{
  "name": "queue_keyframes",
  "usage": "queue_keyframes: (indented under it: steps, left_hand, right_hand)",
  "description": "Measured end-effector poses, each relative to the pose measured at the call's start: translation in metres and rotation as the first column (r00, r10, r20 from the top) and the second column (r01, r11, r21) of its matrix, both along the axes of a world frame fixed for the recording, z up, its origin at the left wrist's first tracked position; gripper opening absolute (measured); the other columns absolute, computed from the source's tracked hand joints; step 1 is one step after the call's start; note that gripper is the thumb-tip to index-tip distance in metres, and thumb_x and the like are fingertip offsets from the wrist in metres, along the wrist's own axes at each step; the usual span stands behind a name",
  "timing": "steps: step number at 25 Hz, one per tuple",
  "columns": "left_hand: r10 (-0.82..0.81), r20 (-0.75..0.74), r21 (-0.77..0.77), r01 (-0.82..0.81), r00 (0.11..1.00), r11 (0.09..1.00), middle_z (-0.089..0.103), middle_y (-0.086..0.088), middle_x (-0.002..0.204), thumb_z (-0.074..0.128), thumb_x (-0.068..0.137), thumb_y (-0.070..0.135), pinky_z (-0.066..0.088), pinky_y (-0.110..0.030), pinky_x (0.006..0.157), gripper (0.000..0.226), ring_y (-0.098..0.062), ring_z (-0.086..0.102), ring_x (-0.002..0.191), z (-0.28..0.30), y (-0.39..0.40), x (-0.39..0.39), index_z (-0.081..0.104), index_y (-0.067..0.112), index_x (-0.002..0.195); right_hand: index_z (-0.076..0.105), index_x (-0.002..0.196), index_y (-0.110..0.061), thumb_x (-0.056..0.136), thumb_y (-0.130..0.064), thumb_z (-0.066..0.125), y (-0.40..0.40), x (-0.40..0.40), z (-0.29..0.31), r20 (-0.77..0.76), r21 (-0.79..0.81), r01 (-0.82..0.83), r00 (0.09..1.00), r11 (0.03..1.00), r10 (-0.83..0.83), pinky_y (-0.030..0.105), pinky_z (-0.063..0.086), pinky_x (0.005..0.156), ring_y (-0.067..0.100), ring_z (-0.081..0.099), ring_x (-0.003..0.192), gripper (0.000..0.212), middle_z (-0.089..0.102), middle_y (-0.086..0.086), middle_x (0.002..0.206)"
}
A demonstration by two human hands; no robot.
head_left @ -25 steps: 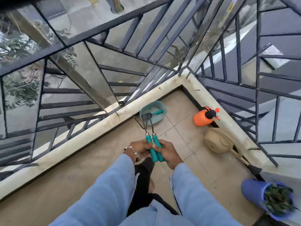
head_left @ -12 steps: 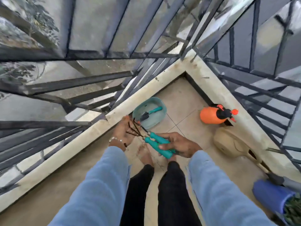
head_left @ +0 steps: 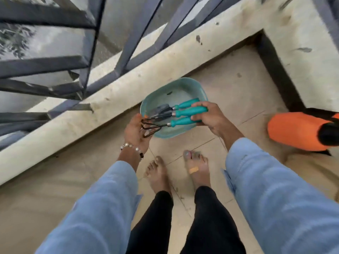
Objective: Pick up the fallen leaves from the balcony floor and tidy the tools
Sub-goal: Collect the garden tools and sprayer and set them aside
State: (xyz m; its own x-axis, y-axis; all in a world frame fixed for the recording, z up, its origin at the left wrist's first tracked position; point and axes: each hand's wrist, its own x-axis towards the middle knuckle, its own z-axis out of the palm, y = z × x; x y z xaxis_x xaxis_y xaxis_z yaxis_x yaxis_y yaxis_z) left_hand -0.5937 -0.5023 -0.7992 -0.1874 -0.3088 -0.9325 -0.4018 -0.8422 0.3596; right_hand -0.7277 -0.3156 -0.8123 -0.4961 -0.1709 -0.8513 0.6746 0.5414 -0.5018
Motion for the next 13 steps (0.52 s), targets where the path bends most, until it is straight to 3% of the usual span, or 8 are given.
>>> queue_keyframes:
  steps: [3,5,8,9,11,13]
  left_hand:
    - [-0.052,0.063,-0.087,0.057,0.997,0.995,0.062,0.004,0.081,0.057,0.093,0.028,0.052,-0.027,0.064,0.023,-0.011,0.057,0.073,-0.025,0.006,-0.004,0.061,0.017,0.113]
    - [-0.087,0.13,-0.119,0.102,0.988,0.988,0.061,0.004,0.092,0.056,0.094,0.033,0.049,-0.03,0.073,0.021,-0.011,0.055,0.08,-0.033,0.008,-0.013,0.06,0.019,0.109]
    - [-0.213,0.301,-0.122,0.259,0.929,0.958,0.055,-0.01,0.131,0.061,0.079,0.046,0.052,-0.043,0.092,0.058,-0.027,0.055,0.112,-0.035,0.002,-0.02,0.055,0.017,0.128]
    - [-0.25,0.333,-0.108,0.301,0.909,0.948,0.052,-0.013,0.136,0.059,0.081,0.045,0.051,-0.044,0.095,0.06,-0.03,0.054,0.116,-0.035,-0.002,-0.02,0.053,0.014,0.132]
    - [-0.253,0.324,-0.065,0.289,0.912,0.955,0.052,-0.016,0.135,0.051,0.096,0.027,0.05,-0.041,0.095,0.043,-0.027,0.054,0.107,-0.024,-0.001,-0.019,0.049,0.007,0.134]
    - [-0.22,0.315,-0.049,0.247,0.923,0.968,0.057,-0.009,0.119,0.042,0.1,0.009,0.05,-0.038,0.093,0.035,-0.024,0.053,0.103,-0.005,0.003,-0.013,0.048,0.012,0.134]
  right_hand:
    - [0.062,0.109,-0.023,0.074,0.004,0.067,-0.016,-0.011,-0.045,-0.098,0.114,-0.137,0.984,0.984,0.149,0.038,0.052,0.091,0.025,0.06,0.103,0.044,0.061,0.007,0.111]
    - [0.059,0.118,-0.02,0.077,0.003,0.061,-0.026,-0.018,-0.062,-0.099,0.177,-0.152,0.98,0.972,0.171,0.033,0.049,0.096,0.021,0.057,0.105,0.047,0.059,0.006,0.118]
    - [0.05,0.132,-0.016,0.082,0.005,0.048,-0.04,-0.017,-0.072,-0.037,0.191,-0.087,0.995,0.978,0.096,0.034,0.045,0.102,0.025,0.052,0.115,0.055,0.052,0.013,0.134]
    - [0.044,0.139,-0.016,0.083,0.005,0.044,-0.043,-0.016,-0.071,-0.015,0.195,-0.081,0.996,0.977,0.086,0.036,0.042,0.105,0.026,0.048,0.121,0.059,0.047,0.013,0.139]
    - [0.035,0.145,-0.018,0.086,0.007,0.036,-0.043,-0.014,-0.062,0.017,0.186,-0.066,0.998,0.98,0.064,0.039,0.04,0.108,0.027,0.044,0.126,0.065,0.04,0.011,0.143]
    - [0.035,0.145,-0.021,0.086,0.007,0.035,-0.037,-0.011,-0.046,0.041,0.161,-0.045,0.998,0.986,0.039,0.041,0.042,0.106,0.027,0.046,0.124,0.066,0.04,0.009,0.143]
